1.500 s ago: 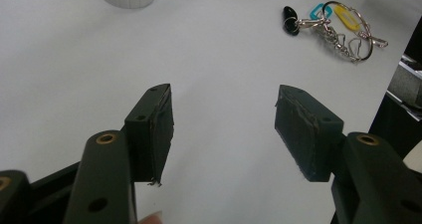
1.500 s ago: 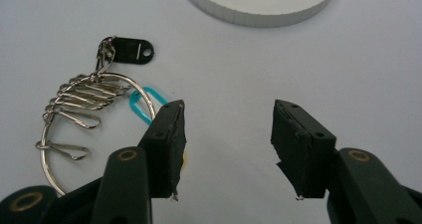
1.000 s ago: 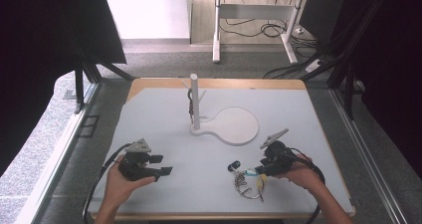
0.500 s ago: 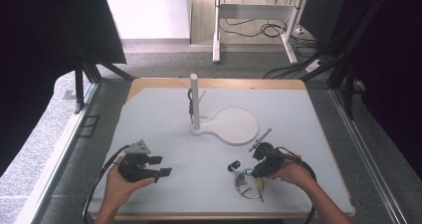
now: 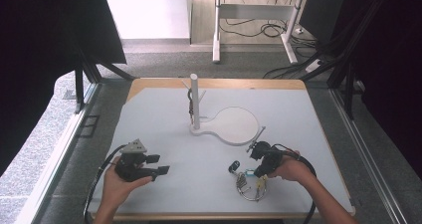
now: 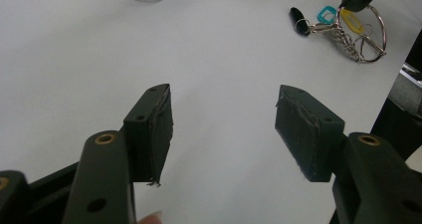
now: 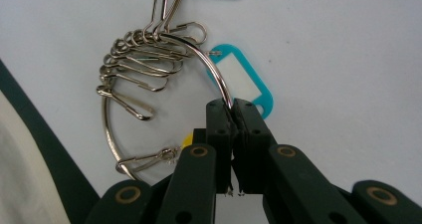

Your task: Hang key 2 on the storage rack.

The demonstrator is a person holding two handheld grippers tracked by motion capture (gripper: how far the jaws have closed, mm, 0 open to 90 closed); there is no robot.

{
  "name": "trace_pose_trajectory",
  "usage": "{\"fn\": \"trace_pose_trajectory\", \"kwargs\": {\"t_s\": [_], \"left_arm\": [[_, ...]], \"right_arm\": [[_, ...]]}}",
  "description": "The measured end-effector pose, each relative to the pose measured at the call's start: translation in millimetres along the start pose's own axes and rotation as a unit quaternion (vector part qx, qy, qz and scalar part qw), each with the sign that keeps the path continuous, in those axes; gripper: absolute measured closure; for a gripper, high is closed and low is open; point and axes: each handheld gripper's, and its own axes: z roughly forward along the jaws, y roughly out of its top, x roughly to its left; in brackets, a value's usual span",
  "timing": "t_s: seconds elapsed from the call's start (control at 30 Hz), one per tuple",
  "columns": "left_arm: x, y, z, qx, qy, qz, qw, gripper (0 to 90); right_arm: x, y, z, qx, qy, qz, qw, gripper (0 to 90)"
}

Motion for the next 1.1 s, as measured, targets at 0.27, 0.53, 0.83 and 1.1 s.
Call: {"fn": "trace_pose_trajectory", "kwargs": {"t_s": [0.27,0.53,0.83,1.1], "left_arm": [[0.7,-0.2,-2.3,-0.011,0.005,-0.007,0.9999,40.7],[0.7,-0.5,-1.6,-0.008,0.005,-0.006,0.9999,40.6],[1.0,-0.8,-1.5,-0.006,0.005,-0.004,1.0000,40.5],[1.0,-1.2,0.0,-0.004,0.001,-0.006,1.0000,40.4]], "right_arm": [[1.6,-5.7,-15.5,0.005,-0.005,-0.002,1.0000,86.4],[2.7,-10.9,-24.3,0.018,0.014,0.000,0.9997,86.3],[2.9,-15.2,-29.1,0.009,0.031,0.003,0.9995,86.3],[2.4,-16.0,-32.0,0.013,0.042,0.004,0.9990,86.4]]}}
